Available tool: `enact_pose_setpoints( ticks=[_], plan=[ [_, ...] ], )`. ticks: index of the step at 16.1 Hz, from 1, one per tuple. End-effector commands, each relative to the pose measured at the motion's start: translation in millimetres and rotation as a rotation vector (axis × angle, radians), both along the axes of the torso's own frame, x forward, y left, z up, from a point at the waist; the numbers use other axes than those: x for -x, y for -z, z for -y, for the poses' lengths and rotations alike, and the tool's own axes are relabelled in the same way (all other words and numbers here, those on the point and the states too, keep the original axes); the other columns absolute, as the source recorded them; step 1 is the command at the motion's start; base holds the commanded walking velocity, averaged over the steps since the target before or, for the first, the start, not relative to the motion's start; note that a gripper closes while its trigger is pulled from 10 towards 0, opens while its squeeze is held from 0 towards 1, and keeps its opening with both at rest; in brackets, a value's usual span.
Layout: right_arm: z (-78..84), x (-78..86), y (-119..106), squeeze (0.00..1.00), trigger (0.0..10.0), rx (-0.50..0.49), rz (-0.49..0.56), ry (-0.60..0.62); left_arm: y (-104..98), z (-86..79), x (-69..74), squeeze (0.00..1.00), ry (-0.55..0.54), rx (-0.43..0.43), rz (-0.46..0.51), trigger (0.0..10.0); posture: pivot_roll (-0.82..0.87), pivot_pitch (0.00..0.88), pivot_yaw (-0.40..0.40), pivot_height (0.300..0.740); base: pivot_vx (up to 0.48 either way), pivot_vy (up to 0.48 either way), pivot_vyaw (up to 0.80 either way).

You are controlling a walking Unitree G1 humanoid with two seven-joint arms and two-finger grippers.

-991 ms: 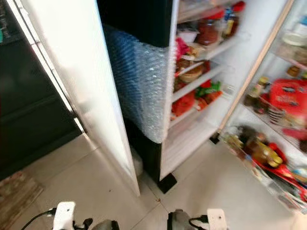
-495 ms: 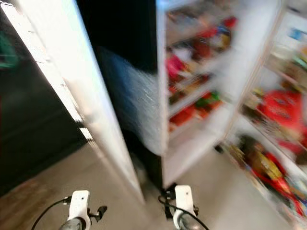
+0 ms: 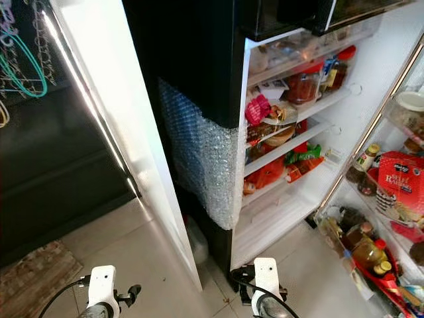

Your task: Restocking fridge

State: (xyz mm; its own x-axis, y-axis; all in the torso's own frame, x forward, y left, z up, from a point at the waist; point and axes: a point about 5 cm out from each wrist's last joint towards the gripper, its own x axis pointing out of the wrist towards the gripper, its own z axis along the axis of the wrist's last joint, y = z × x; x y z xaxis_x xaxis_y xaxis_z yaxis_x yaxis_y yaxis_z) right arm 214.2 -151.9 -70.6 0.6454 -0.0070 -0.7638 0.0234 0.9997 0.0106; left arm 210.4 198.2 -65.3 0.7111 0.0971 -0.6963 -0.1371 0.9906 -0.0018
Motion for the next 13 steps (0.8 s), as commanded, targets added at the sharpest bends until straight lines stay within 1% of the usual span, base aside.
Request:
enact_pose_setpoints(
  ticks=[1,5,6,7,8,9,13],
  plan=[
    [-1.8,6.1,4,0.0,10.0,-0.01,-0.027,0.008,4,-4.1,6.9,0.0,-0.016,-0.007,-0.026,10.0,-0.08,0.0,0.044,0.74,0.0,0.0,0.0],
    [-1.7,6.1,4,0.0,10.0,-0.01,-0.028,0.009,4,-4.1,6.9,0.0,-0.018,-0.006,-0.025,10.0,-0.08,0.0,0.044,0.74,0.0,0.0,0.0],
    [7.2,6.9,4,0.0,10.0,0.002,-0.037,0.023,10,-9.1,18.9,0.0,-0.046,-0.003,-0.068,10.0,-0.04,0.0,-0.008,0.74,0.0,0.0,0.0],
    [17.8,7.6,4,0.0,10.0,0.018,-0.047,0.042,18,-15.2,36.3,0.0,-0.082,0.001,-0.129,10.0,-0.03,0.0,-0.008,0.74,0.0,0.0,0.0],
    [19.6,7.2,4,0.0,10.0,0.02,-0.048,0.047,20,-16.2,41.4,0.0,-0.091,0.004,-0.146,10.0,-0.03,0.0,-0.008,0.74,0.0,0.0,0.0],
    [18.3,6.6,3,0.0,10.0,0.015,-0.043,0.047,22,-16.0,45.2,0.0,-0.092,0.005,-0.158,10.0,-0.03,0.0,-0.007,0.74,0.0,0.311,0.0],
    [17.6,5.9,3,0.0,10.0,0.013,-0.039,0.037,23,-13.9,48.5,0.0,-0.089,0.007,-0.171,10.0,-0.04,0.0,-0.005,0.74,0.0,0.295,0.0]
  ],
)
